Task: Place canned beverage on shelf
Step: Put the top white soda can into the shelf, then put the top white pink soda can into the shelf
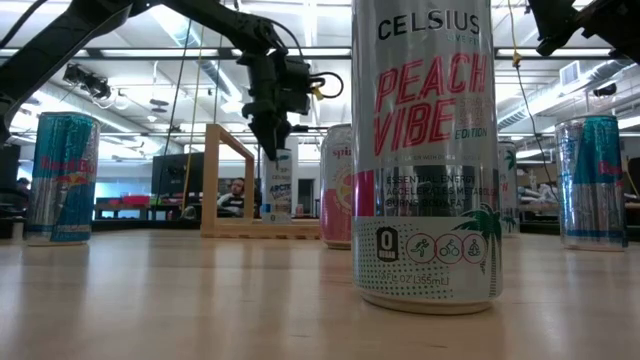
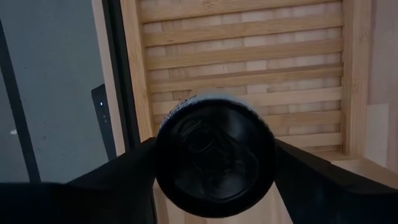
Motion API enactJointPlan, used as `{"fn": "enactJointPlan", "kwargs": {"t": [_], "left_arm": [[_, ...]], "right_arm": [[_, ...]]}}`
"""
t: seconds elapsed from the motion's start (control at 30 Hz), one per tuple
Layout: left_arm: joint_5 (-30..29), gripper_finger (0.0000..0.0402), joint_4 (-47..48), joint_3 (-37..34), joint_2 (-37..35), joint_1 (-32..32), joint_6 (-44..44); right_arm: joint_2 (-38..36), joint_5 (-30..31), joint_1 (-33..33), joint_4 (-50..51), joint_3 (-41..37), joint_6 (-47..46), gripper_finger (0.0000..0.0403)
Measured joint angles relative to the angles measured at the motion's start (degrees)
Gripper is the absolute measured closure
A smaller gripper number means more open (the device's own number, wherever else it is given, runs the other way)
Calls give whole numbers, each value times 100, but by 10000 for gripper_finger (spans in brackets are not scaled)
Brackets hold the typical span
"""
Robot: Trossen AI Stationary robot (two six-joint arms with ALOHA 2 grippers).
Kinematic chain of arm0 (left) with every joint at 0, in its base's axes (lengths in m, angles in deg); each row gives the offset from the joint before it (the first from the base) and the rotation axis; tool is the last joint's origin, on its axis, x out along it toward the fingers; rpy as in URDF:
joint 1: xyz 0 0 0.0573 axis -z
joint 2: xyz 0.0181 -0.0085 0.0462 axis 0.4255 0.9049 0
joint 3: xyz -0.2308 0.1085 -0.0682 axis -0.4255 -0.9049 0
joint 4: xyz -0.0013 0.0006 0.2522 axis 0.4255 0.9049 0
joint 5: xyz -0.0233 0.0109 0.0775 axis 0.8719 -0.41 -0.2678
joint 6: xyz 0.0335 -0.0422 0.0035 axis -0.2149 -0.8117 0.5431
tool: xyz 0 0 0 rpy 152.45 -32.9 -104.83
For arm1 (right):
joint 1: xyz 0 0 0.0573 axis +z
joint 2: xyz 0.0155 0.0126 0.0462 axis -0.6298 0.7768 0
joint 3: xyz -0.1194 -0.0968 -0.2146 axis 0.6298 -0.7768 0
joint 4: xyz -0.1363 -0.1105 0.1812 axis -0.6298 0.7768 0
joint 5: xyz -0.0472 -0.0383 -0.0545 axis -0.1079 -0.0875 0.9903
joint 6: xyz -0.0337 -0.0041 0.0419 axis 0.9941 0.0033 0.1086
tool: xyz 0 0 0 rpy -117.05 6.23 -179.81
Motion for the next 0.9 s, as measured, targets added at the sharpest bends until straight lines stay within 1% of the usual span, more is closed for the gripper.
{"fn": "enactJointPlan", "kwargs": {"t": [0.27,0.43,0.73,0.9], "left_arm": [[-62,91,-287,-2,0,2,2],[-83,91,-265,-2,-20,2,4],[-85,90,-280,-2,-411,9,-23],[-87,90,-274,0,-634,39,-561]], "right_arm": [[0,0,0,0,0,0,36],[0,-2,-1,0,-1,0,36],[-1,-1,0,2,0,0,36],[0,-2,0,0,0,0,36]]}}
